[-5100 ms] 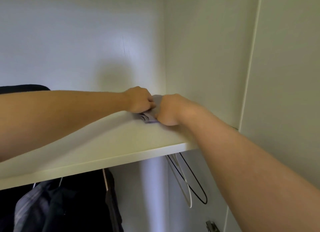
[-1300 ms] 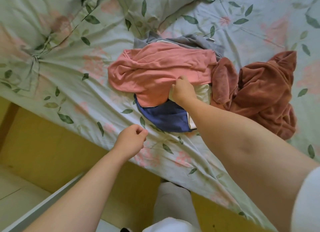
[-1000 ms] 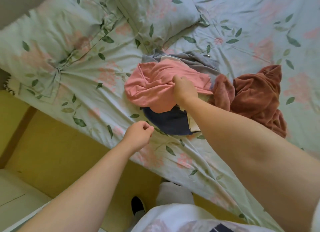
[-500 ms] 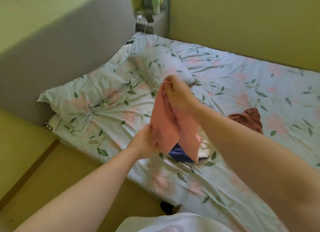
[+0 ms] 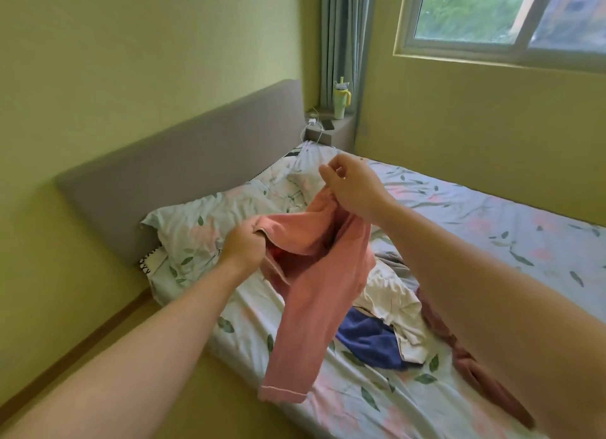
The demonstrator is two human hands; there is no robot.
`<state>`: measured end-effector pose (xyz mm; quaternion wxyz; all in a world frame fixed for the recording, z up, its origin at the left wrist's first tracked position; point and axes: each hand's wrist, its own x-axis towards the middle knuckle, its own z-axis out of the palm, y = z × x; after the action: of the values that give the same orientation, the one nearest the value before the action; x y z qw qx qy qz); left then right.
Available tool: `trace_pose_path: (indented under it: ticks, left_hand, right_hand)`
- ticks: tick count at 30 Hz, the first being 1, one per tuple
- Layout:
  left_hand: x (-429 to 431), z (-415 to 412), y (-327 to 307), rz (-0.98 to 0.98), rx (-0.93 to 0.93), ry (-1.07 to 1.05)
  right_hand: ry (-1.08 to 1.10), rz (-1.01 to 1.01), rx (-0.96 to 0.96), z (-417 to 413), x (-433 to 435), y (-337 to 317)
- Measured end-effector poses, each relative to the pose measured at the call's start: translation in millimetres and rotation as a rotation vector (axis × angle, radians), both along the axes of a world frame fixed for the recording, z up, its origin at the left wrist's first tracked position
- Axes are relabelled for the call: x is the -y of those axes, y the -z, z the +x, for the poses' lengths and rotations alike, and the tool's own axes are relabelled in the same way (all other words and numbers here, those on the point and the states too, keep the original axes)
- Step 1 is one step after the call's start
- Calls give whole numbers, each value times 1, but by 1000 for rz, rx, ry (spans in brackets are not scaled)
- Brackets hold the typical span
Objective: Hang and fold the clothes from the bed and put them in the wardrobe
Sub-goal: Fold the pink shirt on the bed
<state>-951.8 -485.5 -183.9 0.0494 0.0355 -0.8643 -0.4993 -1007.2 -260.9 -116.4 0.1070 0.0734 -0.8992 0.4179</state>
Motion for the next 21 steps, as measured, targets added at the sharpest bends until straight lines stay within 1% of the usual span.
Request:
trace_pose_path:
  ticks: [2,4,7,9,10,13,14,16,18,19,21]
  left_hand:
    - [10,-11,-32,43,-26,-130]
    - [14,-20,-65,42,-82,-169]
    - [16,-23,-103,-40,-202,-139]
    - [13,-24,-120,-49,-251,-91]
    - [14,-22,-127,-66,-264,-72]
    - [18,-12,-138,-95,-246,-3]
    - [20,-7,-140,-104,-218,43]
    - [26,1,-141,-185,-125,205]
    - [32,6,-137,-342,-19,324]
    - [35,6,-133,-470,8,334]
    - [45,6,-121,-705,6,269]
  right_hand:
    - [-88,154,11,8,-2,9]
    - [-211,245,-1,18,-4,16]
    - [-395,417,9,34,-7,21]
    - [-418,513,22,40,-8,29]
    - [-389,520,2,42,-6,31]
    - [-306,455,-27,48,-1,27]
    - [-289,441,-24,47,0,25]
    - [-293,392,-3,49,0,20]
    - [-269,349,33,47,-1,19]
    - [-239,329,48,46,-3,18]
    - [-177,253,66,43,-9,18]
